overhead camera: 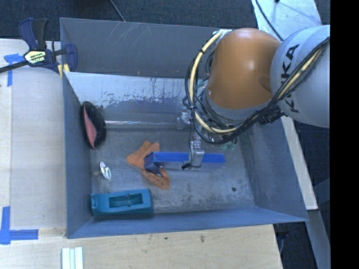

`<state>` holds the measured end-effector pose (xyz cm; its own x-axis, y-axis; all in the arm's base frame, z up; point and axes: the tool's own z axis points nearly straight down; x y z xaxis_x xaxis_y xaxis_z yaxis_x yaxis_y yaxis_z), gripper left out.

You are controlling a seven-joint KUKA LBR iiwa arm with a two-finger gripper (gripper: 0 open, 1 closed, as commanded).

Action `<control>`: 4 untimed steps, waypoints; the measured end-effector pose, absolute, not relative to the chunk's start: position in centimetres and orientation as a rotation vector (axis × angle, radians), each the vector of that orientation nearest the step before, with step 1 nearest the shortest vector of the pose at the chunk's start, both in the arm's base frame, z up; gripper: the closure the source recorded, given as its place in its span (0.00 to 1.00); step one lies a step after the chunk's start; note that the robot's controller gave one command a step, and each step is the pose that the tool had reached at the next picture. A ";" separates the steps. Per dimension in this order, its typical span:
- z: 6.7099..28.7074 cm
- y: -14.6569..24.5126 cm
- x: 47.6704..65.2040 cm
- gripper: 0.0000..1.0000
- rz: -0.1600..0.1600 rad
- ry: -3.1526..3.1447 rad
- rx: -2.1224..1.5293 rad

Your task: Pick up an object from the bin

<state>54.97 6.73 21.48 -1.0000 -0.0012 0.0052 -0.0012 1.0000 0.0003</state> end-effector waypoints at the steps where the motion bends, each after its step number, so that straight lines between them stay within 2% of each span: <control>1: 21.9 6.7 55.1 0.00 -0.001 -3.145 0.000; 2: 16.7 5.5 55.8 0.00 -0.002 -3.151 -0.018; 3: 13.6 4.3 54.6 0.00 0.000 -3.139 0.145; 4: 10.7 5.5 57.0 1.00 -0.002 -3.145 -0.081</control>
Offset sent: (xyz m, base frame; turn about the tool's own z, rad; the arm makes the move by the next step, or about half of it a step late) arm 0.0092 -0.0226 -0.0901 0.0223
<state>56.95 5.45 10.73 -0.9986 0.0517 -0.0048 0.0517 0.9987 0.0012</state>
